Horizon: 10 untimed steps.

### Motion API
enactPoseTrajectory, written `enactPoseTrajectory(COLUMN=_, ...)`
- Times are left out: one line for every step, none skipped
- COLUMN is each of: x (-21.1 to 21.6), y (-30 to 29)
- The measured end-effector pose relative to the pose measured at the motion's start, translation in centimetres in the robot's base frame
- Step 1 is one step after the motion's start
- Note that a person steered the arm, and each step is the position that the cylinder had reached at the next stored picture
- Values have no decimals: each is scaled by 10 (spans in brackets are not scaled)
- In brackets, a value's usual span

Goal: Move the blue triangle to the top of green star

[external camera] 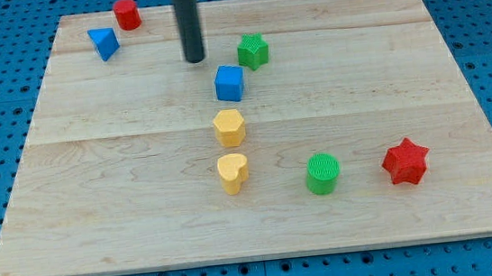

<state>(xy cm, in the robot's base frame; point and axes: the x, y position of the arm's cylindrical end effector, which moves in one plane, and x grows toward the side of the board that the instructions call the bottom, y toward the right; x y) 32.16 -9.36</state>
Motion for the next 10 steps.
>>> enactPoseTrajectory(x=34, y=-54)
enactPoseTrajectory(x=112, y=-86)
enactPoseTrajectory(x=133, y=-128)
enactPoseTrajectory(x=69, y=-197)
enactPoseTrajectory(x=-6, y=-205)
enactPoseTrajectory(x=-50, y=-196)
enactPoseTrajectory(x=-49, y=-141)
enactPoseTrajectory(x=-49, y=-69)
enactPoseTrajectory(x=-49, y=2)
enactPoseTrajectory(x=-50, y=-5)
